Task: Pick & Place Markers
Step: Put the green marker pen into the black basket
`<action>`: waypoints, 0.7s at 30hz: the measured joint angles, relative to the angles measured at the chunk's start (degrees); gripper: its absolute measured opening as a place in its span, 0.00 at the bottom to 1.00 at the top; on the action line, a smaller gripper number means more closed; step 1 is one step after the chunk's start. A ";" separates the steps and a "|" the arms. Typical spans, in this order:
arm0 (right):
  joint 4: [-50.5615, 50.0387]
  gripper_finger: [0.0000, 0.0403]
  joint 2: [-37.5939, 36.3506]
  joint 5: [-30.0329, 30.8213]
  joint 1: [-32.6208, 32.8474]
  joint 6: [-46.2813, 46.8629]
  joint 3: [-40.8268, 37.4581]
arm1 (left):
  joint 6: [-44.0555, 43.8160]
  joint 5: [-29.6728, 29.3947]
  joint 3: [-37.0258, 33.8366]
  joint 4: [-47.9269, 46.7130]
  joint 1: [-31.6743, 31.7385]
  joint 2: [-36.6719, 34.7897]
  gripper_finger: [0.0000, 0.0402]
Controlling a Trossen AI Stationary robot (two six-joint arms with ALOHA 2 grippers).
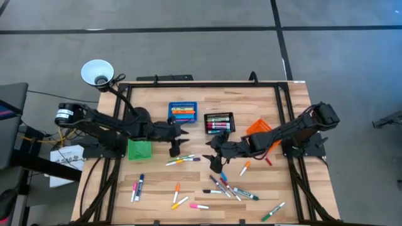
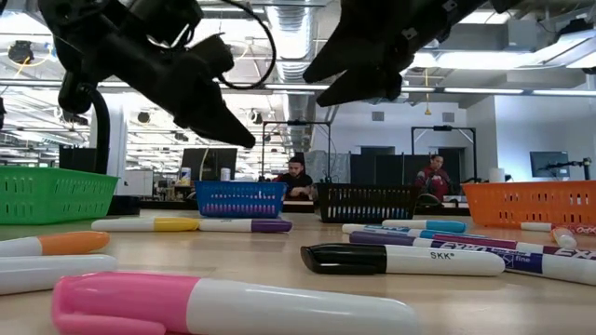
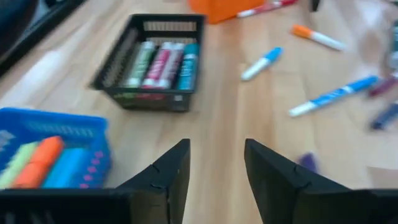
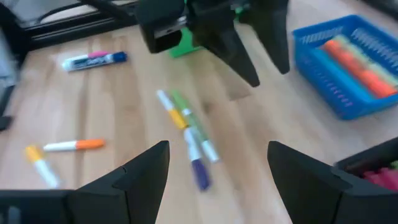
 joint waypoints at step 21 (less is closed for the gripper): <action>-22.14 0.66 0.00 -18.03 20.92 18.39 0.00 | -2.46 -0.17 0.00 0.38 -1.28 0.00 0.36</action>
